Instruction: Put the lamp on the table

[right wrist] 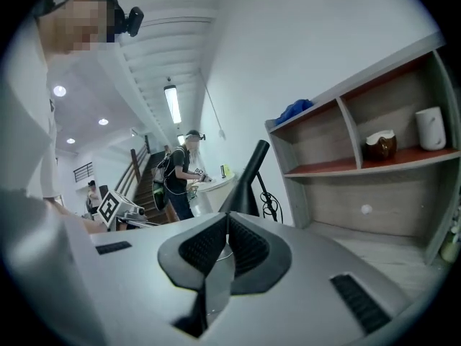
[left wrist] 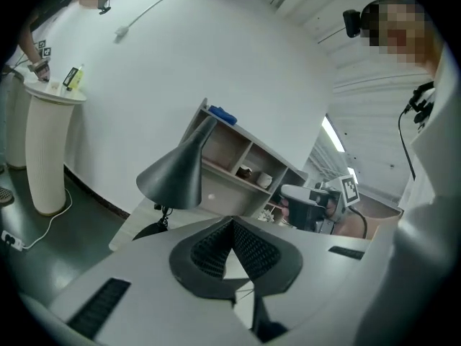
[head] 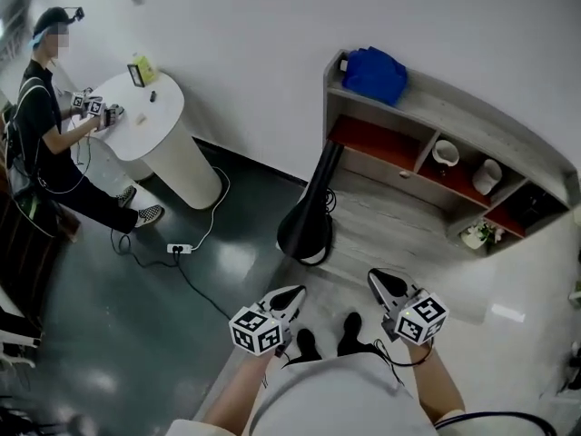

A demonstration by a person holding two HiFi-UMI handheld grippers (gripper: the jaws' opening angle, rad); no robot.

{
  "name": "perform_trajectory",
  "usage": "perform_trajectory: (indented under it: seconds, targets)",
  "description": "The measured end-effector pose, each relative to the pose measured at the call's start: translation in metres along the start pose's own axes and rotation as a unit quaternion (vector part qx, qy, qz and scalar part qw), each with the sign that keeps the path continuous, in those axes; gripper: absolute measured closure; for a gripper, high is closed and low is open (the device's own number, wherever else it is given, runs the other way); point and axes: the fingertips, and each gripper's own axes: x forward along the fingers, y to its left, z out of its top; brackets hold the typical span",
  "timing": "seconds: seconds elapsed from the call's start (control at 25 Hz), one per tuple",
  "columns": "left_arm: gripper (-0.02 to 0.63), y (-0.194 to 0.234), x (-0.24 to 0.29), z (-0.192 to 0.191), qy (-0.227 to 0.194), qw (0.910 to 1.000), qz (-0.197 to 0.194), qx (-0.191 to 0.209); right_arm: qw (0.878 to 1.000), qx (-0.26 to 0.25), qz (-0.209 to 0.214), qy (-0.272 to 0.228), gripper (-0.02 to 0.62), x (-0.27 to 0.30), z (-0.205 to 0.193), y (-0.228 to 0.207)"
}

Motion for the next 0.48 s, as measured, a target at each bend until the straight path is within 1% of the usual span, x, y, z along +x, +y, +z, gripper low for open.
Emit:
perform_trajectory:
  seconds: [0.24, 0.36, 0.48]
  targets:
    - [0.597, -0.015, -0.008, -0.006, 0.011, 0.9996, -0.021, 0.018, 1.0, 0.005, -0.026, -0.012, 0.574, -0.019, -0.008, 0.021]
    - [0.597, -0.027, -0.011, -0.007, 0.012, 0.9993, -0.028, 0.021, 1.0, 0.002, -0.023, -0.013, 0.577, -0.027, -0.008, 0.029]
    - [0.597, -0.037, -0.008, -0.006, 0.009, 0.999, -0.033, 0.028, 1.0, -0.007, -0.008, -0.013, 0.578, -0.033, -0.009, 0.035]
